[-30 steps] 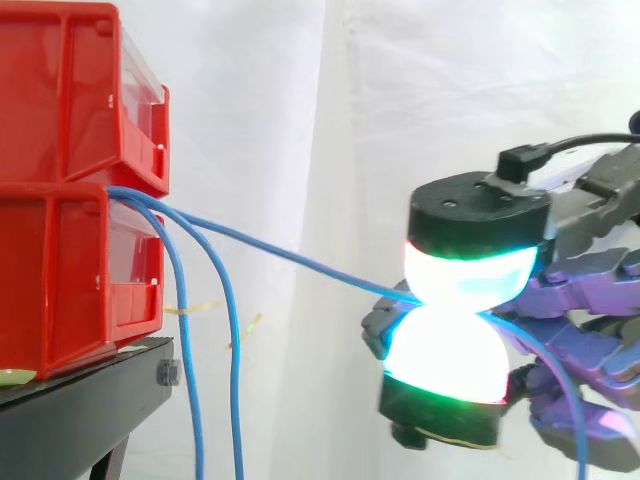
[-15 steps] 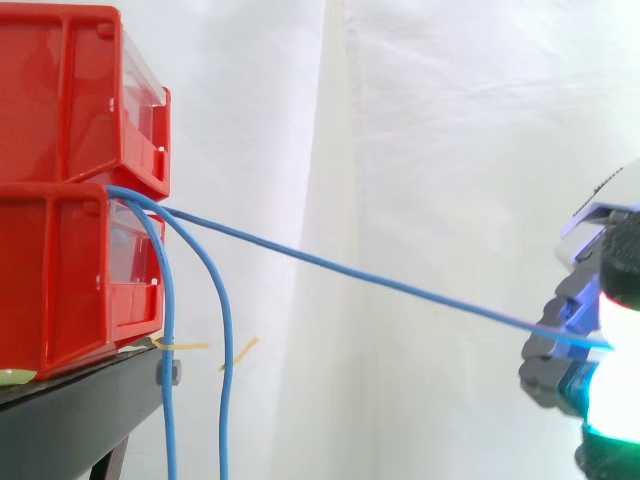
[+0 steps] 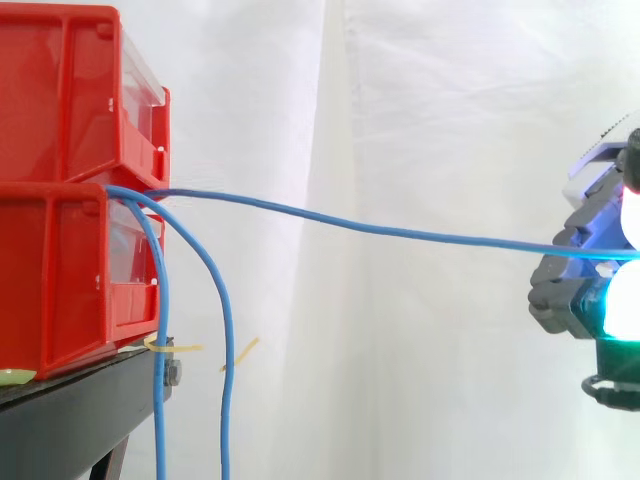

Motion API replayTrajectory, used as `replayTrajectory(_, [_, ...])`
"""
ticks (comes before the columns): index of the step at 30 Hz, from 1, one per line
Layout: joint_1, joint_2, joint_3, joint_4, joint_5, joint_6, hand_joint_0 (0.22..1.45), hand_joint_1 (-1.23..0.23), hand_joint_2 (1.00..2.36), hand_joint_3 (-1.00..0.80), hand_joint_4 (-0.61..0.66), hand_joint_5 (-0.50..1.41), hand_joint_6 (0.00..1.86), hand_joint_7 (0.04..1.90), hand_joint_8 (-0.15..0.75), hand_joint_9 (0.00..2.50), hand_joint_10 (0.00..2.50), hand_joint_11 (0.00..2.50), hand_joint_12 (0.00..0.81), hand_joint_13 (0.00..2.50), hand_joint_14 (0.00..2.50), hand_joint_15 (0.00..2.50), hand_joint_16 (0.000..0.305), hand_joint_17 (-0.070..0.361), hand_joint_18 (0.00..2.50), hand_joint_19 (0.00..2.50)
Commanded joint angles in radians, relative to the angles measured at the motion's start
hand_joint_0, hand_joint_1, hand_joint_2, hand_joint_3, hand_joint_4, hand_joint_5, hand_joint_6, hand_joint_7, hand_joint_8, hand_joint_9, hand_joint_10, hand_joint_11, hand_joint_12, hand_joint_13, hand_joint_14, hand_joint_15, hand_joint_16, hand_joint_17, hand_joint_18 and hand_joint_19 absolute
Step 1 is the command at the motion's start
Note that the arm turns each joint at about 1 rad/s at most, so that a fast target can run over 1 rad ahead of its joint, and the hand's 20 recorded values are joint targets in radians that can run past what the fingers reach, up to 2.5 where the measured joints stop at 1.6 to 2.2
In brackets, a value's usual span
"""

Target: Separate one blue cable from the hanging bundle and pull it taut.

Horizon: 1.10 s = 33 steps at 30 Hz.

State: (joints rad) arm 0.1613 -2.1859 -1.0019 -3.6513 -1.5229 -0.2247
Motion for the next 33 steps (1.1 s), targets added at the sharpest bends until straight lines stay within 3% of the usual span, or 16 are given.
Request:
replayTrajectory(1, [0.000, 0.000, 0.005, 0.000, 0.001, -0.005, 0.75, -0.72, 1.02, -0.15, 0.05, 0.16, 0.50, 1.34, 0.213, 2.33, 0.04, 1.02, 0.322, 1.64, 0.02, 1.04, 0.041, 0.092, 1.05, 0.92])
replayTrajectory(5, [0.000, 0.000, -0.004, -0.003, 0.004, -0.022, 0.75, -0.72, 1.02, -0.16, 0.05, 0.16, 0.50, 1.33, 0.208, 2.33, 0.04, 1.03, 0.324, 1.64, 0.02, 1.03, 0.041, 0.092, 1.05, 0.92])
replayTrajectory(10, [0.000, 0.000, -0.116, 0.028, 0.006, -0.021, 0.75, -0.71, 1.02, -0.16, 0.05, 0.16, 0.50, 1.34, 0.209, 2.33, 0.04, 1.05, 0.327, 1.64, 0.02, 1.04, 0.041, 0.092, 1.05, 0.92])
replayTrajectory(11, [-0.002, 0.000, -0.142, 0.054, 0.004, -0.015, 0.75, -0.71, 1.02, -0.16, 0.05, 0.16, 0.50, 1.34, 0.212, 2.33, 0.04, 1.05, 0.327, 1.64, 0.02, 1.04, 0.041, 0.092, 1.05, 0.92])
replayTrajectory(12, [0.004, 0.000, -0.153, 0.129, 0.004, -0.010, 0.75, -0.71, 1.02, -0.16, 0.05, 0.16, 0.50, 1.34, 0.208, 2.33, 0.04, 1.03, 0.325, 1.64, 0.02, 1.04, 0.041, 0.092, 1.05, 0.91])
replayTrajectory(15, [0.007, 0.000, -0.133, 0.232, 0.004, 0.010, 0.75, -0.71, 1.02, -0.16, 0.05, 0.16, 0.50, 1.34, 0.208, 2.33, 0.04, 1.03, 0.321, 1.64, 0.02, 1.03, 0.041, 0.091, 1.05, 0.91])
replayTrajectory(18, [-0.002, 0.000, -0.089, 0.246, 0.000, 0.070, 0.75, -0.71, 1.02, -0.16, 0.05, 0.16, 0.50, 1.34, 0.204, 2.33, 0.04, 1.04, 0.324, 1.64, 0.03, 1.02, 0.041, 0.091, 1.05, 0.92])
replayTrajectory(19, [-0.002, 0.000, -0.061, 0.212, 0.003, 0.111, 0.75, -0.71, 1.02, -0.17, 0.05, 0.16, 0.50, 1.34, 0.203, 2.33, 0.04, 1.04, 0.324, 1.64, 0.02, 1.03, 0.040, 0.091, 1.05, 0.92])
replayTrajectory(22, [0.000, 0.000, -0.031, 0.105, 0.001, 0.143, 0.75, -0.71, 1.02, -0.16, 0.05, 0.16, 0.50, 1.34, 0.213, 2.33, 0.04, 1.04, 0.327, 1.64, 0.02, 1.03, 0.040, 0.091, 1.06, 0.91])
replayTrajectory(23, [0.006, 0.000, 0.002, -0.085, 0.013, 0.150, 0.75, -0.71, 1.02, -0.16, 0.05, 0.16, 0.50, 1.34, 0.213, 2.33, 0.04, 1.04, 0.318, 1.64, 0.02, 1.04, 0.040, 0.091, 1.06, 0.91])
replayTrajectory(25, [0.007, 0.000, 0.017, -0.184, 0.035, 0.150, 0.75, -0.71, 1.02, -0.16, 0.05, 0.16, 0.50, 1.34, 0.213, 2.33, 0.04, 1.04, 0.321, 1.64, 0.02, 1.03, 0.040, 0.091, 1.06, 0.92])
replayTrajectory(27, [0.007, 0.000, 0.020, -0.222, 0.041, 0.153, 0.75, -0.71, 1.02, -0.16, 0.05, 0.16, 0.50, 1.34, 0.213, 2.33, 0.04, 1.04, 0.321, 1.64, 0.02, 1.04, 0.040, 0.090, 1.06, 0.92])
replayTrajectory(33, [0.007, 0.000, 0.019, -0.211, 0.038, 0.151, 0.75, -0.71, 1.02, -0.16, 0.05, 0.16, 0.50, 1.33, 0.208, 2.32, 0.04, 1.04, 0.325, 1.64, 0.02, 1.03, 0.040, 0.090, 1.06, 0.91])
